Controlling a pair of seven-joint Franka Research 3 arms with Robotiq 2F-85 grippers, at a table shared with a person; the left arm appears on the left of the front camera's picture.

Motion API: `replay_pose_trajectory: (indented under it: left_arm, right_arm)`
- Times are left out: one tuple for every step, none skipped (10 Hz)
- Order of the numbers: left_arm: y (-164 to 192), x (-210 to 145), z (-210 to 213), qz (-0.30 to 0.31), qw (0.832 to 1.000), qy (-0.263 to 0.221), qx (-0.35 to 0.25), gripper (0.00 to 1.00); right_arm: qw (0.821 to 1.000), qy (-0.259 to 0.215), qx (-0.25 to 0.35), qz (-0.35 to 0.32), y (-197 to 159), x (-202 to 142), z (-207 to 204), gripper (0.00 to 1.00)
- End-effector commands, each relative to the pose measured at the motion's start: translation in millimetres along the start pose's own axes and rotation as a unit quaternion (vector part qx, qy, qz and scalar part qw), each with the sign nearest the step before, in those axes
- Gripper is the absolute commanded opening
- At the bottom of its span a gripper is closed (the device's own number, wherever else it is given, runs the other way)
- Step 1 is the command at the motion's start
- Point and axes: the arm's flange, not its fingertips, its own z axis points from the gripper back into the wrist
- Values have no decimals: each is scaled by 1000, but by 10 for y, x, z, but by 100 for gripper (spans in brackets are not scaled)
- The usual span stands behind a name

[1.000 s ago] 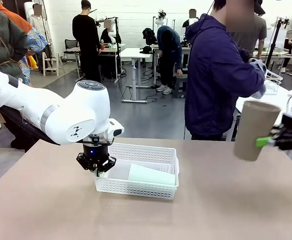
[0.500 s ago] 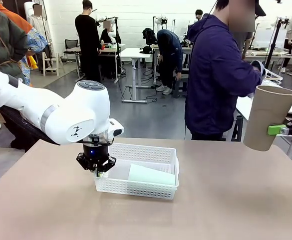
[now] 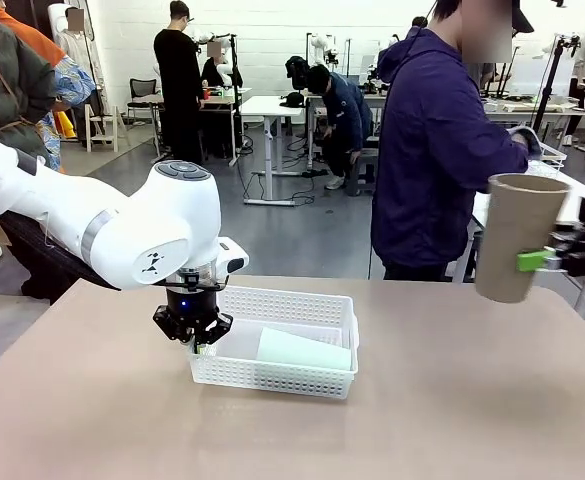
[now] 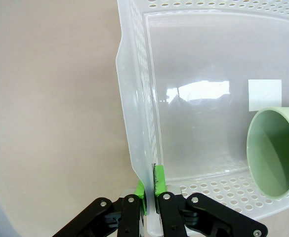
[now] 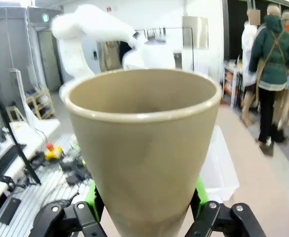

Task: Clean and organize the cups into the basket.
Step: Pick up the Reusable plastic cup from the right side of the table and stack it inside the Organizing basket in the center of the table.

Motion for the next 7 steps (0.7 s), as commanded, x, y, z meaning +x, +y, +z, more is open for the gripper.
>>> replay_pose_trajectory:
  left_arm:
    - [2,-10,-21,-7,1000,-1,3,0]
    - [2,-10,-21,-7,1000,-1,3,0]
    - [2,-10,-21,-7,1000,-1,3,0]
    - [2,-10,-21,-7,1000,-1,3,0]
    - [2,-10,-21,-7,1000,-1,3,0]
    - [2,-10,-21,-7,1000,-1,3,0]
    - [2,-10,-21,-7,1000,-1,3,0]
  right_arm:
    - [991,123,10,-46,-329,705,-778,82]
    - [980,182,16,-79,-476,949,-1115,82]
    - [964,241,23,-111,-579,1154,-1425,82]
    - [946,294,27,-134,-675,1297,-1704,82]
    - [927,339,30,-154,-782,1367,-2014,82]
    - [913,370,35,-165,-873,1349,-2282,82]
    - [900,400,34,-173,-965,1276,-2525,82]
